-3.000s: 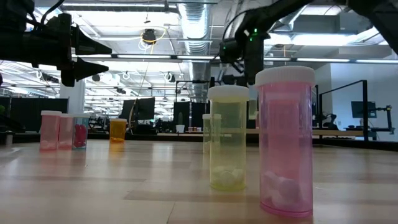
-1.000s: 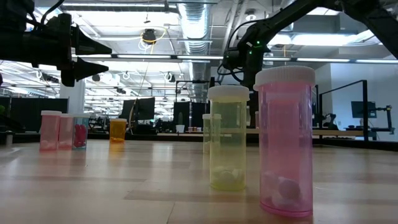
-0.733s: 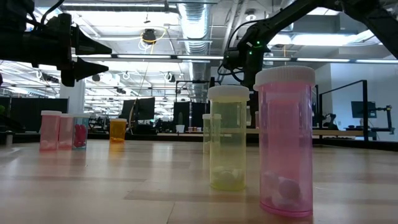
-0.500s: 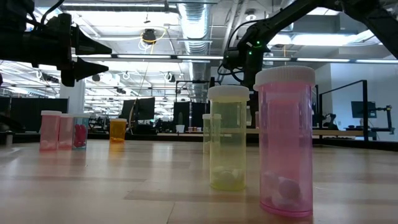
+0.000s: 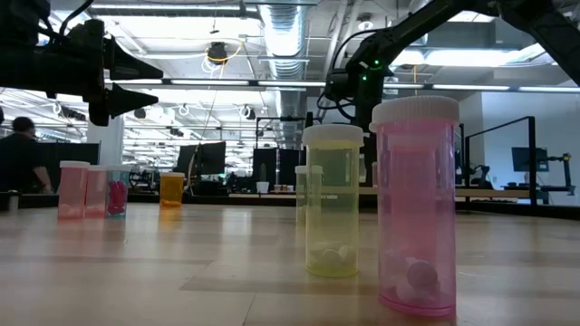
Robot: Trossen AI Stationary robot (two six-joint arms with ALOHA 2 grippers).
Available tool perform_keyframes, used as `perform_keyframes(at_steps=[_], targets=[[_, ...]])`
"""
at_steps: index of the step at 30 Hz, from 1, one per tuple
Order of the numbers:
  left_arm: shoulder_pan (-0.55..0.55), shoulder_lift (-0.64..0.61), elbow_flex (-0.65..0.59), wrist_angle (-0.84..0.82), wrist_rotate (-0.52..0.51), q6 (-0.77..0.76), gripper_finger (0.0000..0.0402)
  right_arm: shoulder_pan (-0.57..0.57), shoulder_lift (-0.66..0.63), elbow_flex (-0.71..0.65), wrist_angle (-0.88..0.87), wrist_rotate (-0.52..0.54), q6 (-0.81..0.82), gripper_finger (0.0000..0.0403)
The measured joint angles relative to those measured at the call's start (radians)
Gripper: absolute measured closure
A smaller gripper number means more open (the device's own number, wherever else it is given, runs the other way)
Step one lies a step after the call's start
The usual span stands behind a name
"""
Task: Pick and place medicine bottles onto shelf by color
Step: Put the yellow pill bottle on the shelf
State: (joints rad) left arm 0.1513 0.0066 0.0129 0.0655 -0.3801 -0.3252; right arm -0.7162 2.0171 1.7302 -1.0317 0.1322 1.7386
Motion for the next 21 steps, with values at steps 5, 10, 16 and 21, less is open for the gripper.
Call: perform_keyframes(at_steps=[5,10,16,21], targets=[[0.0,0.0,0.0,0.0,0.0,0.0,0.009,0.0,-0.001,0.004,-0.042,-0.072,-0.001,0.0259],[0.0,0.0,0.0,0.0,0.0,0.0,0.009,-0.005,-0.002,0.028,-0.141,-0.173,-0.008,0.0259],[0.0,0.0,0.0,0.0,0.0,0.0,0.009,-0.005,-0.001,0.034,-0.23,-0.165,0.015,0.0259],[0.0,0.0,0.0,0.0,0.0,0.0,0.009,-0.014,0.0,0.011,-0.268,-0.164,0.023,0.0259]])
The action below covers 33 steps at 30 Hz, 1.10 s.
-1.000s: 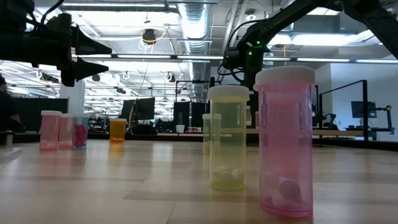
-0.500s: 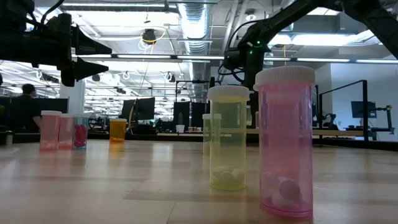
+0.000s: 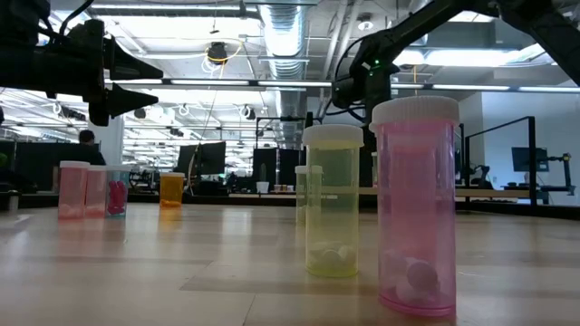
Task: Pick and place medicine bottles onto shelf by color
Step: Put the yellow pill bottle on the shelf
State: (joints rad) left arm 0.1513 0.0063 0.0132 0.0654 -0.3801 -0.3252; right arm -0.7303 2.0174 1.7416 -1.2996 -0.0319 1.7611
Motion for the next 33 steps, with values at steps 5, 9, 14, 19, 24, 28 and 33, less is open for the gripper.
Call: perform_keyframes(at_steps=[5,9,14,19,24,28,33], targets=[[0.0,0.0,0.0,0.0,0.0,0.0,0.009,-0.02,0.0,0.0,-0.038,0.008,-0.02,0.0259],[0.0,0.0,0.0,0.0,0.0,0.0,0.009,-0.04,0.0,0.0,-0.027,0.015,-0.066,0.0259],[0.0,0.0,0.0,0.0,0.0,0.0,0.009,-0.052,0.0,0.0,-0.009,0.015,-0.103,0.0262],[0.0,0.0,0.0,0.0,0.0,0.0,0.009,-0.031,0.0,0.0,0.056,0.013,-0.113,0.0263],[0.0,0.0,0.0,0.0,0.0,0.0,0.009,0.008,0.0,0.0,0.135,0.026,-0.108,0.026],[0.0,0.0,0.0,0.0,0.0,0.0,0.009,0.014,0.0,0.0,0.167,0.035,-0.1,0.0261],[0.0,0.0,0.0,0.0,0.0,0.0,0.009,0.002,0.011,0.001,0.199,0.039,-0.086,0.026]])
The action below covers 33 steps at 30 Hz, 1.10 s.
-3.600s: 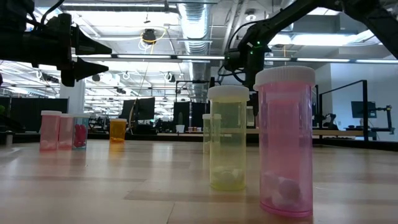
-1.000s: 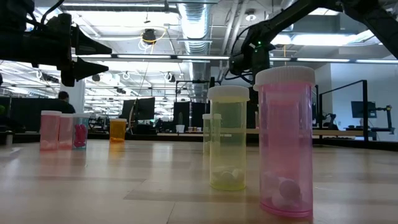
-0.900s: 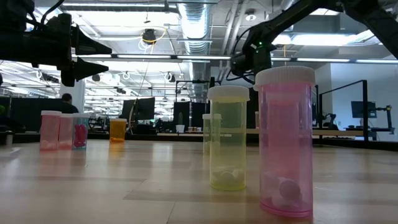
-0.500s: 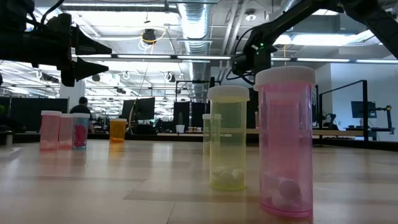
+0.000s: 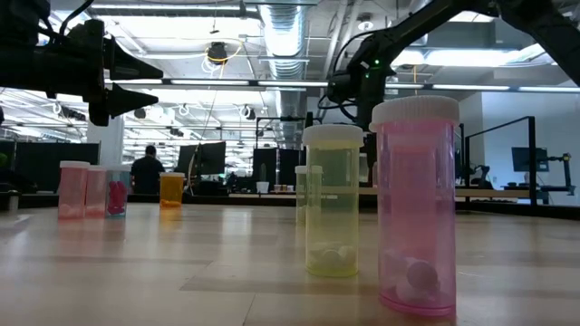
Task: Pick and place medicine bottles onto shelf by color
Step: Put the yellow pill bottle on the shelf
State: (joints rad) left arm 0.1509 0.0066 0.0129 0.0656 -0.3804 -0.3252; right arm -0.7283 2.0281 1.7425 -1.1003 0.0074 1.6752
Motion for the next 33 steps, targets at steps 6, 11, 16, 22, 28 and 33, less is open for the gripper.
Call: perform_keyframes(at_steps=[6,11,16,22,28,33], targets=[[0.0,0.0,0.0,0.0,0.0,0.0,0.009,0.002,0.057,0.019,-0.018,-0.036,-0.014,0.0266],[0.0,0.0,0.0,0.0,0.0,0.0,0.009,0.009,0.073,0.06,-0.035,-0.015,-0.02,0.0265],[0.0,0.0,0.0,0.0,0.0,0.0,0.009,-0.004,0.073,0.07,-0.002,0.0,-0.017,0.0266],[0.0,0.0,0.0,0.0,0.0,0.0,0.009,-0.015,0.073,0.07,-0.002,0.001,-0.012,0.0266],[0.0,0.0,0.0,0.0,0.0,0.0,0.009,-0.014,0.09,0.07,-0.009,-0.04,0.033,0.0265],[0.0,0.0,0.0,0.0,0.001,0.0,0.009,-0.018,0.106,0.073,-0.008,-0.058,0.037,0.0265]])
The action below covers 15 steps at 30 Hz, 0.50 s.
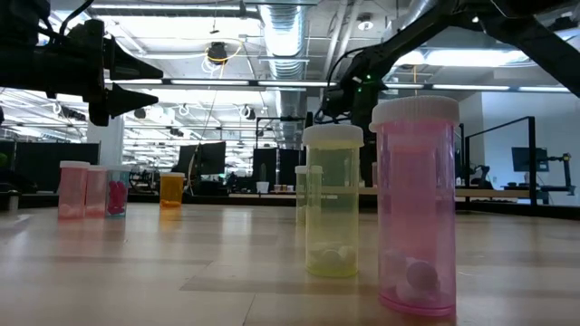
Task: Pick and place medicine bottles onto shelf by color
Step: Put the yellow pill bottle on the shelf
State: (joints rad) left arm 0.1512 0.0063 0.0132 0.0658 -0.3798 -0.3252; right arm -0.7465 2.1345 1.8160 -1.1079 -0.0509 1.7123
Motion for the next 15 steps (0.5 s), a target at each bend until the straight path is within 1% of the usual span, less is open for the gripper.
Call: perform_keyframes(at_steps=[15], targets=[[0.0,0.0,0.0,0.0,0.0,0.0,0.009,-0.015,0.0,-0.001,0.037,0.025,-0.004,0.0263]])
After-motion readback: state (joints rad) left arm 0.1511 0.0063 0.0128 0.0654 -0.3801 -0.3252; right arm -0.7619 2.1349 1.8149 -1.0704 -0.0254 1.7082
